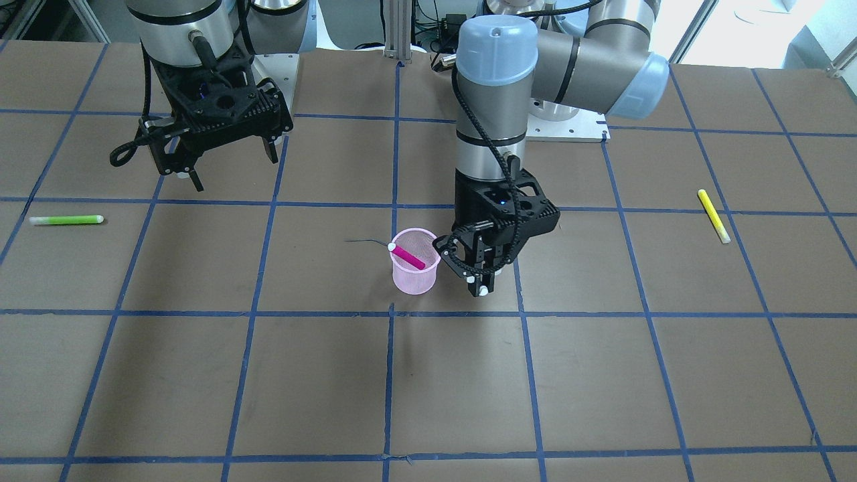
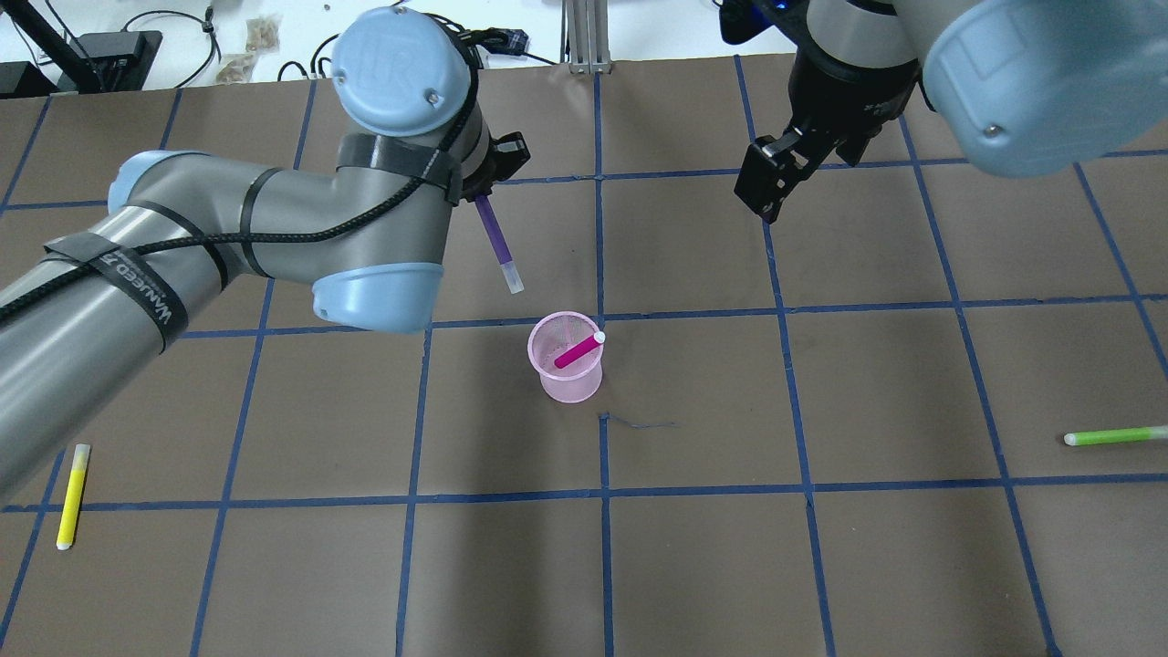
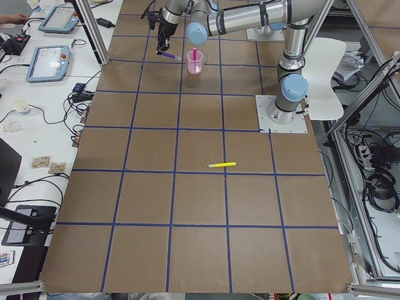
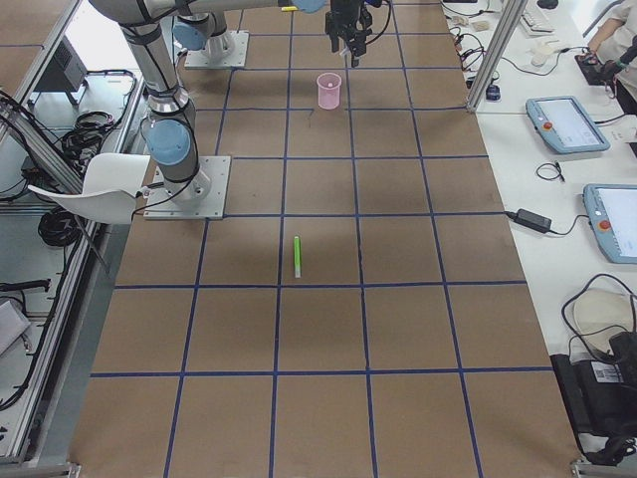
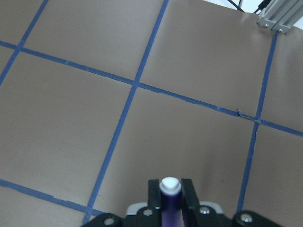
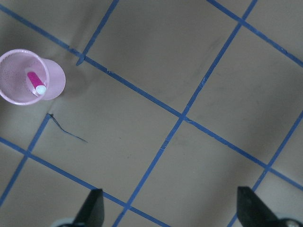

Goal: Insert purple and pink pens into pink cup

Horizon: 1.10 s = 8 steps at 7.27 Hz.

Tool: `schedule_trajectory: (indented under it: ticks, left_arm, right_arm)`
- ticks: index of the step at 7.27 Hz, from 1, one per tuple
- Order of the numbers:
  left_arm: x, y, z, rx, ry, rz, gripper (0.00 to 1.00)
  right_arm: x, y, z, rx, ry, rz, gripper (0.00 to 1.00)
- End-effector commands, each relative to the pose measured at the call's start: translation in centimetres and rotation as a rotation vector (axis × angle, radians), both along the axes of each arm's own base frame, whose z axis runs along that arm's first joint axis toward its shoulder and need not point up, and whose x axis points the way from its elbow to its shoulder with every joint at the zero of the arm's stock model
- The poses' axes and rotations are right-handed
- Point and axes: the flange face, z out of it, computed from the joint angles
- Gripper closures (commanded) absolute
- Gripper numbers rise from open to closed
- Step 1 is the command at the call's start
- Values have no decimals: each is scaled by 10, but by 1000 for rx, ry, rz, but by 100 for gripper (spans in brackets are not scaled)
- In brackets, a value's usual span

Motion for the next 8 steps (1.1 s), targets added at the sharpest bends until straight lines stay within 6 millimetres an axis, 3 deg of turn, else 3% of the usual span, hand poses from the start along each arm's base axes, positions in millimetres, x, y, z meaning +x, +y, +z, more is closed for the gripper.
schedule_trajectory:
  ticks: [1, 3, 8]
  left_arm:
    - [-28, 24, -13, -7, 18, 37, 100]
    - [-39, 38, -29, -15, -15, 54, 100]
    - [-46, 60, -57, 0, -42, 66, 100]
  right_arm:
    - [4, 1, 1, -2, -58, -281, 3]
    - [6, -1, 4, -4, -117, -364, 3]
    - [3, 7, 15, -27, -109, -433, 0]
